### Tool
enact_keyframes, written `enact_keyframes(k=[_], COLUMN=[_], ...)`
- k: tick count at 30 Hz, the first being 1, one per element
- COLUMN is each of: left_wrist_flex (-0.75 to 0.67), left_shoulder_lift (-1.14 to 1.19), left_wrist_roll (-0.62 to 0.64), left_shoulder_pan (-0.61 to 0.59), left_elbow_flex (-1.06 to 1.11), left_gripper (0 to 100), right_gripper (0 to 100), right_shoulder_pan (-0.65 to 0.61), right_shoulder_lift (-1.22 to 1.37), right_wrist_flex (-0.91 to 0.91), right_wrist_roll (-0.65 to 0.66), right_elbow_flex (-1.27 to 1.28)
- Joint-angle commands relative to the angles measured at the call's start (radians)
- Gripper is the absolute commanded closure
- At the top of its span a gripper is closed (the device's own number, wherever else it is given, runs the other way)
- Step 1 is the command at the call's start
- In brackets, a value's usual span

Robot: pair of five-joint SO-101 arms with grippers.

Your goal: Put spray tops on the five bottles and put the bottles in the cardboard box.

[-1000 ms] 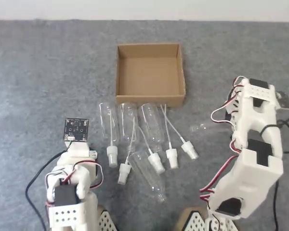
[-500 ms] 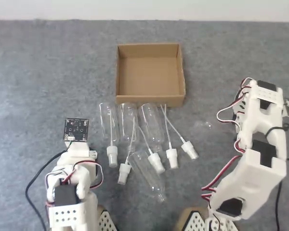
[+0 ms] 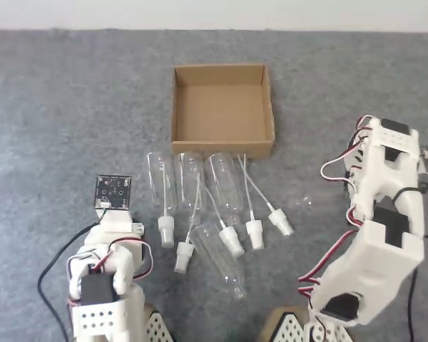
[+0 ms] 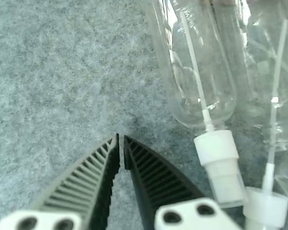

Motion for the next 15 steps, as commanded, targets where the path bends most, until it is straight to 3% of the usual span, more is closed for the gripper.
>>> enact_keyframes(k=[1,15], left_wrist_flex=[0.006,0.006], left_shoulder_lift=[-0.021,-0.021], left_wrist_roll=[-0.003,-0.003], left_shoulder_pan=[-0.002,-0.002], left_elbow_flex=[-0.012,-0.012], left_gripper=[98,98], right_gripper=[71.2,71.1], right_shoulder_pan=[0.005,-0.068], right_shoulder_lift=[-0.085,-0.085], right_wrist_flex=[0.15,0.441], right_wrist_roll=[-0.011,0.103], right_elbow_flex=[-0.147,-0.362])
